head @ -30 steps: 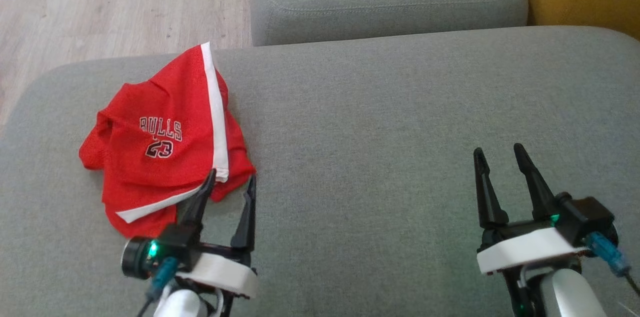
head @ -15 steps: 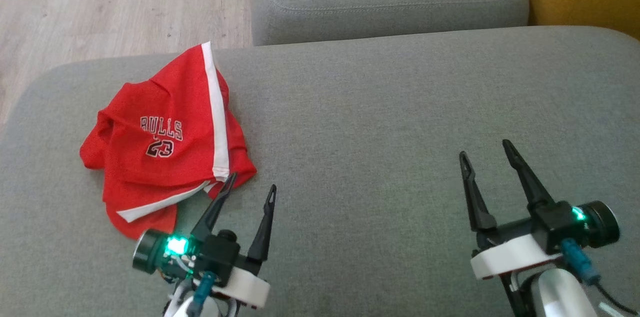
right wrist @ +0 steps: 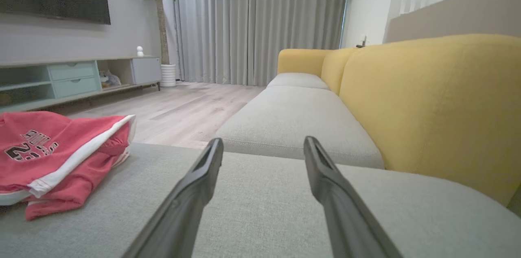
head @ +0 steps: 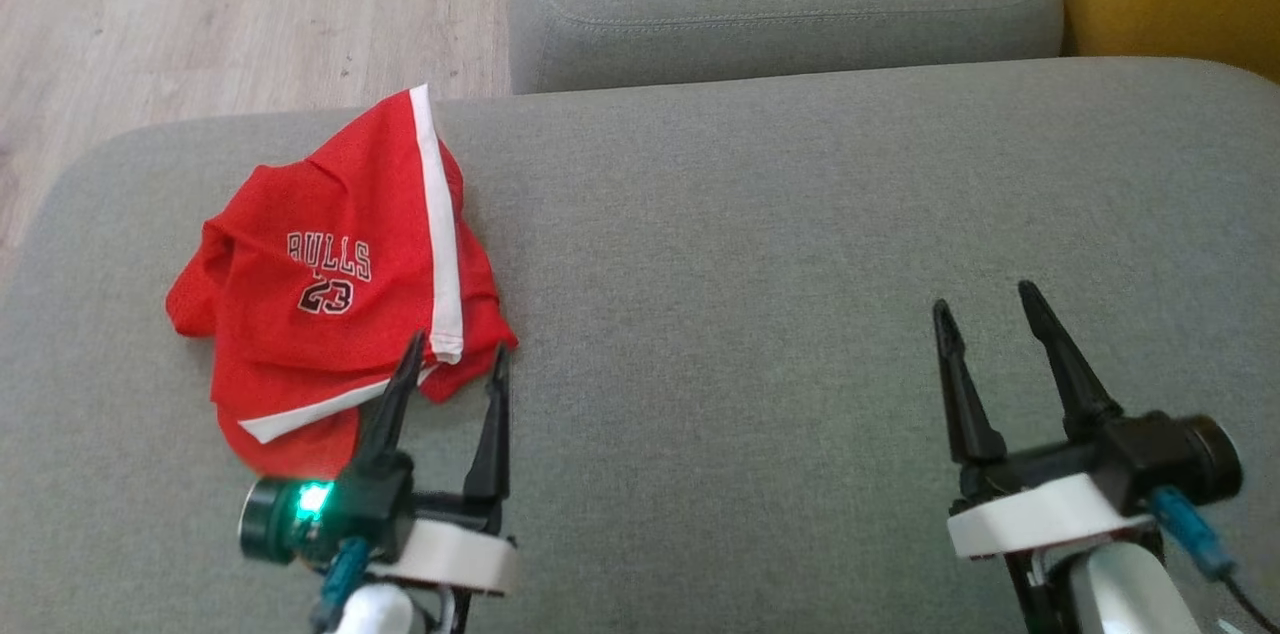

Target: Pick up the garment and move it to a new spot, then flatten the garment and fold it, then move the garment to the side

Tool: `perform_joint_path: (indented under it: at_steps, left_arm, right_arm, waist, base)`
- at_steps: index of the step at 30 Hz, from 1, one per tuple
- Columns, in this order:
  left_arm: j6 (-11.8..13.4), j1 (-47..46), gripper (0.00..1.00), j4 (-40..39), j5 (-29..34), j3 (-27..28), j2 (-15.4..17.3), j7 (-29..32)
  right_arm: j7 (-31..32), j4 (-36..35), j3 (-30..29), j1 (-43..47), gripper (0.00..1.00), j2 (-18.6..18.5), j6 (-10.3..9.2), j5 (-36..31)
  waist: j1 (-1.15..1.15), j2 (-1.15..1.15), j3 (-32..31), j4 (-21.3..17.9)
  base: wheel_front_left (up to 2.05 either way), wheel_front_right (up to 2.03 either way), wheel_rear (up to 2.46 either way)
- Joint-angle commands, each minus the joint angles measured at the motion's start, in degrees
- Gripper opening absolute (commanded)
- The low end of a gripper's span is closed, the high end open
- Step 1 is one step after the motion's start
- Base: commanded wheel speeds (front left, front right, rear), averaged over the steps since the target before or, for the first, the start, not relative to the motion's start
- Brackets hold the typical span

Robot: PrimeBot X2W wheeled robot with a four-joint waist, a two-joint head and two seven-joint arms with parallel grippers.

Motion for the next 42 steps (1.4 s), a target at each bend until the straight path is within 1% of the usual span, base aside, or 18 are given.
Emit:
perform_joint_path:
  at_steps: [1, 5, 9, 16, 21, 32, 36, 42]
  left_arm:
    - [-0.25, -1.25, 1.0, -1.88, 0.26, 2.48, 0.15, -0.69]
    - [-3.13, 0.4, 1.0, -1.32, -1.59, 5.63, -1.27, -0.69]
    - [-5.5, 1.65, 1.0, 0.38, -2.87, 7.78, -2.8, -0.69]
    - [-7.62, 1.89, 1.0, 2.05, -1.82, 9.95, -4.16, -0.69]
    - [-8.31, 1.88, 1.0, 2.49, -1.0, 11.36, -4.8, -0.69]
    - [-8.47, 2.88, 1.0, 2.63, 0.73, 14.92, -5.32, -0.69]
    - [-8.59, 3.15, 1.0, 2.56, 1.29, 16.23, -5.42, -0.69]
    - [-9.04, 3.27, 1.0, 2.55, 2.03, 17.75, -5.5, -0.69]
  right_arm:
    - [-0.77, -1.53, 1.12, -0.69, 1.0, -0.46, -0.04, 0.66]
    - [-0.77, 0.17, 0.76, 0.14, 1.0, -0.46, -0.04, 7.1]
    - [-0.77, 2.18, 0.38, 0.22, 1.0, -0.46, -0.04, 11.31]
    - [-0.77, 3.33, 0.37, -0.4, 1.0, -0.46, -0.04, 12.24]
    - [-0.77, 3.61, 0.57, -0.31, 1.0, -0.46, -0.04, 11.86]
    - [-0.77, 4.32, 3.16, -0.4, 1.0, -0.46, -0.04, 11.45]
    - [-0.77, 3.85, 3.76, -0.31, 1.0, -0.46, -0.04, 11.29]
    - [-0.77, 3.65, 4.88, 0.72, 1.0, -0.46, -0.04, 11.78]
  waist:
    - [0.0, 0.0, -0.03, -0.03]
    - [0.0, 0.0, -0.14, -0.19]
    - [0.0, 0.0, -0.32, -0.47]
    - [0.0, 0.0, -0.38, -0.67]
    - [0.0, 0.0, -0.71, 0.07]
    - [0.0, 0.0, -1.8, 4.23]
    - [0.0, 0.0, -1.98, 6.63]
    - [0.0, 0.0, -2.25, 11.26]
  base:
    - [0.0, 0.0, 0.0]
    - [0.0, 0.0, 0.0]
    - [0.0, 0.0, 0.0]
    - [0.0, 0.0, 0.0]
    - [0.0, 0.0, 0.0]
    - [0.0, 0.0, 0.0]
    - [0.0, 0.0, 0.0]
    - [0.0, 0.0, 0.0]
